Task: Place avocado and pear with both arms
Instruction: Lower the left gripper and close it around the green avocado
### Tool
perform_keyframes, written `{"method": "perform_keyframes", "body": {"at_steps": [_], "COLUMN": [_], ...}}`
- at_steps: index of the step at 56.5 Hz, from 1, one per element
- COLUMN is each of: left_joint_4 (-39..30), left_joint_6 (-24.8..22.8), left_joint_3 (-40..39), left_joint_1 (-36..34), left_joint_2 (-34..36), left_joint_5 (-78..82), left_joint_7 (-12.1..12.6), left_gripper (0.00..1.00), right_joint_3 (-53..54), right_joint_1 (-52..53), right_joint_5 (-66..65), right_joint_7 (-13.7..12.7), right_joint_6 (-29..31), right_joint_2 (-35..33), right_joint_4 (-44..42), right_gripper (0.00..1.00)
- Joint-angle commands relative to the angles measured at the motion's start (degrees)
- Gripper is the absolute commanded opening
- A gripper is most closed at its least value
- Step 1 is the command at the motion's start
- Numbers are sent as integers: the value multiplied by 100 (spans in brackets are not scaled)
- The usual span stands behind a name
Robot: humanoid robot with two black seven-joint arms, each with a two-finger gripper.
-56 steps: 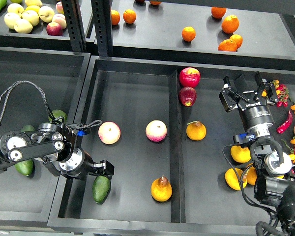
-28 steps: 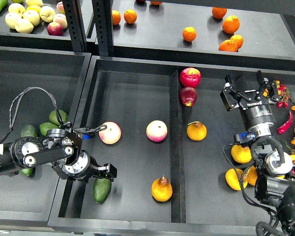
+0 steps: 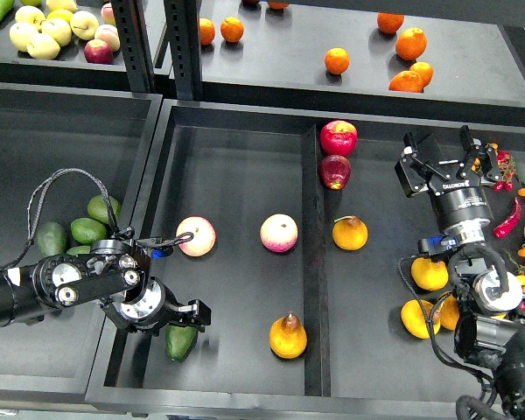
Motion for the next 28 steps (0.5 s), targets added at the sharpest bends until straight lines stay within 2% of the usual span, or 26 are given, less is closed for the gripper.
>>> {"method": "perform_keyframes", "body": {"at_steps": [1, 14, 16, 17, 28], "left_joint_4": [98, 151, 151, 151, 195], "left_joint_6": [-1, -1, -1, -1, -1], "left_joint_3": [4, -40, -57, -66, -224], "left_joint_1": [73, 179, 179, 188, 276], "left_joint_2": [-36, -45, -53, -80, -168], "left_joint_5": [9, 220, 229, 229, 229], "left_joint_7": [0, 0, 0, 0, 0], "left_gripper": [96, 94, 92, 87, 73], "right_joint_3": [0, 8, 8, 17, 44], "right_joint_1": [0, 9, 9, 9, 9], "right_joint_5": [0, 0, 0, 0, 0], "right_joint_7": [3, -6, 3, 3, 3], "right_joint_6": [0, 5, 5, 5, 5], "right_joint_2": [0, 0, 0, 0, 0], "right_joint_4": [9, 9, 1, 9, 9], "right_gripper": [99, 99, 99, 99, 99]}}
